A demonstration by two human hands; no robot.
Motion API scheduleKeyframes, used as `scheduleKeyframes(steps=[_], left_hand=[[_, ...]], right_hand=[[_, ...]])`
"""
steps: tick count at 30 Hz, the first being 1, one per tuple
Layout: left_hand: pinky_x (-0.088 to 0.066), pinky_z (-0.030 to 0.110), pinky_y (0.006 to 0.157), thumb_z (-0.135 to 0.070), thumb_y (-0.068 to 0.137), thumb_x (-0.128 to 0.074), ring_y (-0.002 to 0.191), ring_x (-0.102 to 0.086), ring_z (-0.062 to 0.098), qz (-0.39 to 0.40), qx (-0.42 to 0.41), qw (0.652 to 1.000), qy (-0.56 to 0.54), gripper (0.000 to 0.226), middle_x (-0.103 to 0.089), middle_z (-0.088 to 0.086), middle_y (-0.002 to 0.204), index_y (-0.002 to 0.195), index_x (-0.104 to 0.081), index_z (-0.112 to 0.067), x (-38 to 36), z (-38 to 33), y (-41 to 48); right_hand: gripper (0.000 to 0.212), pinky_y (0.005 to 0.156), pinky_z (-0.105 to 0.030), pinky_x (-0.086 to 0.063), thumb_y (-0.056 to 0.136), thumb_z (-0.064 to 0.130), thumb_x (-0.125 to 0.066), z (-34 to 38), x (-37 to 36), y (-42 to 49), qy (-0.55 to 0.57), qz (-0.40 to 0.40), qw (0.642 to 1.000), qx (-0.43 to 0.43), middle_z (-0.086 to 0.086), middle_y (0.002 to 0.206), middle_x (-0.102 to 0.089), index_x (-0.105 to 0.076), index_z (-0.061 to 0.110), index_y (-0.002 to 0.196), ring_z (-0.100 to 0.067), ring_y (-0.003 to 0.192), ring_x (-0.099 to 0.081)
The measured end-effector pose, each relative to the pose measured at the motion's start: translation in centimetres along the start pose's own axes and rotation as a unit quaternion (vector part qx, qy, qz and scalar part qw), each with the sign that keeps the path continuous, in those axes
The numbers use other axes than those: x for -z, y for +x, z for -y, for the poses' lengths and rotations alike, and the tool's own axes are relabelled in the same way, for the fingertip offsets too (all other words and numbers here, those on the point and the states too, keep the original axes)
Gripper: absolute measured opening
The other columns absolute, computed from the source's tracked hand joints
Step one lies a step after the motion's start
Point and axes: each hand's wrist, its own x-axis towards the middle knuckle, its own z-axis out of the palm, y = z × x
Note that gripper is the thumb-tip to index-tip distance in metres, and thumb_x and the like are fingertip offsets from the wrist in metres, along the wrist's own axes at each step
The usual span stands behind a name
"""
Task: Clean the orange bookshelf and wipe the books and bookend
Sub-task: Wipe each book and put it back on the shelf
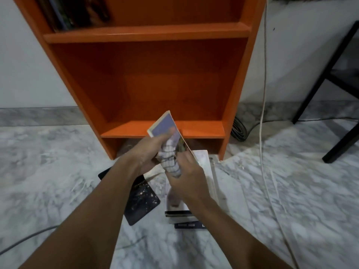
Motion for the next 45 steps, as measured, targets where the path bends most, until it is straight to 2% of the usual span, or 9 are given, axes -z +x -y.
scheduleKeyframes(steps=[3, 8, 13, 20, 29, 32, 37, 42, 45], left_hand=[[-0.052, 0.036, 0.060, -0.051, 0.095, -0.052, 0.057, -0.062, 0.020, -0.097, 0.040, 0.994, -0.044, 0.060, -0.064, 0.033, 0.113, 0.125, -0.058, 0.000, 3.0, 2.8, 1.0], [-0.055, 0.049, 0.085, -0.046, 0.099, -0.049, 0.104, -0.067, 0.036, -0.104, 0.084, 0.987, -0.092, 0.047, -0.069, 0.017, 0.114, 0.120, -0.059, -0.005, 5.4, 6.6, 1.0], [-0.055, 0.048, 0.071, -0.036, 0.101, -0.049, 0.085, -0.064, 0.029, -0.130, 0.066, 0.987, -0.063, 0.025, -0.063, 0.011, 0.096, 0.105, -0.057, -0.013, 6.0, 8.2, 1.2], [-0.056, 0.031, 0.057, -0.062, 0.091, -0.042, 0.051, -0.059, 0.022, -0.130, 0.099, 0.981, -0.106, 0.066, -0.057, 0.011, 0.052, 0.062, -0.056, -0.004, 6.1, 9.7, 2.4], [-0.061, 0.040, 0.061, -0.012, 0.098, -0.059, 0.097, -0.067, 0.036, -0.057, 0.107, 0.992, -0.042, 0.026, -0.065, 0.019, 0.117, 0.123, -0.055, -0.009, 7.6, 10.6, 2.6], [-0.061, 0.036, 0.057, -0.005, 0.098, -0.057, 0.087, -0.068, 0.032, -0.055, 0.095, 0.994, -0.025, 0.015, -0.065, 0.018, 0.106, 0.112, -0.059, -0.006, 7.3, 10.2, 2.7], [-0.060, 0.035, 0.066, 0.006, 0.101, -0.040, 0.088, -0.061, 0.031, 0.020, 0.079, 0.996, 0.030, 0.020, -0.061, 0.023, 0.099, 0.105, -0.060, 0.005, 7.5, 9.6, 2.7], [-0.062, 0.037, 0.069, -0.001, 0.098, -0.054, 0.072, -0.069, 0.022, 0.032, 0.084, 0.996, 0.022, 0.011, -0.069, 0.013, 0.087, 0.099, -0.064, -0.002, 7.4, 9.0, 2.2], [-0.059, 0.049, 0.083, -0.002, 0.097, -0.056, 0.092, -0.071, 0.032, 0.031, 0.090, 0.995, 0.014, 0.012, -0.070, 0.016, 0.100, 0.106, -0.063, -0.003, 7.5, 9.1, 2.0]], right_hand=[[0.040, 0.053, -0.027, -0.048, 0.083, 0.041, -0.060, 0.2, -2.1, -1.6, -0.041, 0.057, 0.995, 0.077, -0.005, 0.098, -0.057, -0.052, 0.016, 0.114, -0.022, 0.076, -0.059], [0.046, 0.074, -0.034, -0.045, 0.086, 0.046, -0.047, -2.8, -3.2, -4.4, -0.096, 0.131, 0.986, -0.031, -0.005, 0.112, -0.053, -0.051, 0.019, 0.123, -0.024, 0.094, -0.057], [0.043, 0.096, -0.040, -0.038, 0.096, 0.036, -0.051, -9.2, -1.1, -3.0, -0.228, 0.124, 0.932, -0.255, -0.010, 0.130, -0.046, -0.051, 0.015, 0.133, -0.027, 0.118, -0.041], [0.041, 0.095, -0.031, -0.037, 0.086, 0.015, -0.046, -1.3, -5.7, -2.6, 0.059, 0.204, 0.974, 0.076, -0.014, 0.117, -0.060, -0.060, 0.005, 0.123, -0.025, 0.110, -0.046], [0.035, 0.098, -0.040, -0.038, 0.099, 0.014, -0.047, -8.5, -5.4, 2.0, -0.106, 0.152, 0.956, -0.228, -0.008, 0.134, -0.050, -0.052, 0.017, 0.133, -0.029, 0.120, -0.045], [0.031, 0.092, -0.032, -0.048, 0.099, 0.011, -0.047, -6.1, -5.3, 3.1, 0.091, 0.091, 0.977, -0.171, 0.001, 0.123, -0.056, -0.054, 0.018, 0.128, -0.015, 0.110, -0.052], [0.044, 0.086, -0.041, -0.049, 0.080, 0.004, -0.045, -1.3, -6.8, 3.9, 0.130, 0.218, 0.959, 0.127, -0.011, 0.121, -0.061, -0.069, 0.010, 0.116, -0.028, 0.112, -0.053], [0.045, 0.090, -0.043, -0.046, 0.079, -0.001, -0.048, -4.3, -7.0, 6.0, 0.083, 0.210, 0.970, 0.088, -0.013, 0.124, -0.060, -0.071, 0.010, 0.117, -0.028, 0.115, -0.046], [0.039, 0.101, -0.045, -0.042, 0.088, 0.001, -0.051, -7.2, -6.5, 6.8, 0.036, 0.184, 0.982, -0.004, -0.009, 0.131, -0.055, -0.068, 0.011, 0.122, -0.027, 0.120, -0.043]])
